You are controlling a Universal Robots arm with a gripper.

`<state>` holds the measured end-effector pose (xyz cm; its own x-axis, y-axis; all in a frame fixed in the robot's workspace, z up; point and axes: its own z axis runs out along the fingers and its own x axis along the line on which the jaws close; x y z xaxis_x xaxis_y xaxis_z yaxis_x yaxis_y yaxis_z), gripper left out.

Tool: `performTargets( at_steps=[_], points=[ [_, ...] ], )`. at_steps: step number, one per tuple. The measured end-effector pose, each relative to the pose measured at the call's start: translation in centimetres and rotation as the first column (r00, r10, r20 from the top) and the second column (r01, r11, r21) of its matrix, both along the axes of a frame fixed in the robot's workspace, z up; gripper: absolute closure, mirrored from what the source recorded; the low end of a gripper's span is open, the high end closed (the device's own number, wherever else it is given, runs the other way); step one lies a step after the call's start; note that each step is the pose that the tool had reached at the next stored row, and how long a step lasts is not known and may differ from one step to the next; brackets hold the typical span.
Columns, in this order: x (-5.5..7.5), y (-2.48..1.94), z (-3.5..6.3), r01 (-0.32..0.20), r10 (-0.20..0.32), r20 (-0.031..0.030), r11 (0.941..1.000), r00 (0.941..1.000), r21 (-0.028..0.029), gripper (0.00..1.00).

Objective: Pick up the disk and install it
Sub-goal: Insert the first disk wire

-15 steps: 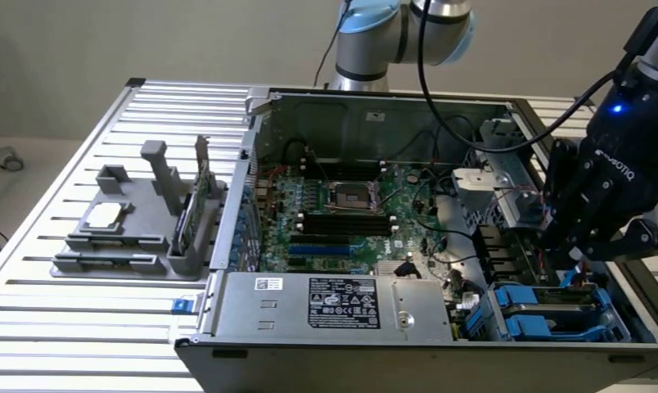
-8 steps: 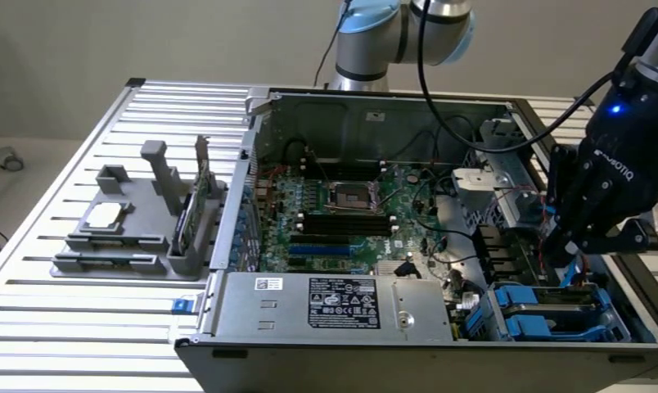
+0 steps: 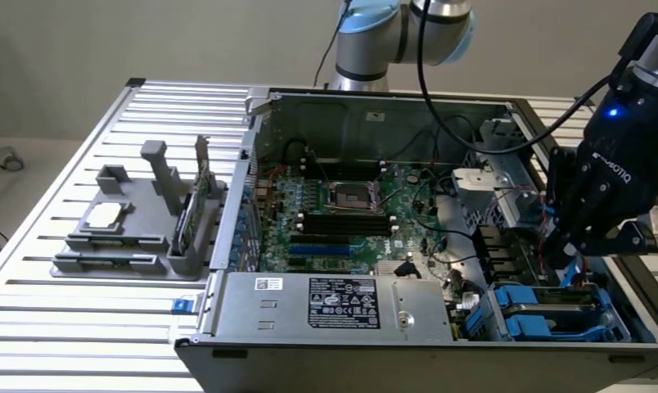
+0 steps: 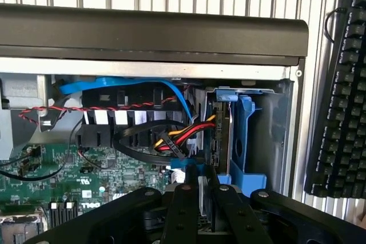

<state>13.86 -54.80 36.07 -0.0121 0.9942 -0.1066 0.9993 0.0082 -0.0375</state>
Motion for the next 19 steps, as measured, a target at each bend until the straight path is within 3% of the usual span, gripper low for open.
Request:
performTargets(
  at_steps=[8, 19],
  points=[
    [0.0, -0.15, -0.32, 0.018, -0.018, 0.0002, 0.9998, 0.9998, 0.0003, 0.84],
    [0.2, -0.83, -1.13, 0.052, -0.052, 0.0001, 0.9986, 0.9986, 0.0002, 0.84]
  ],
)
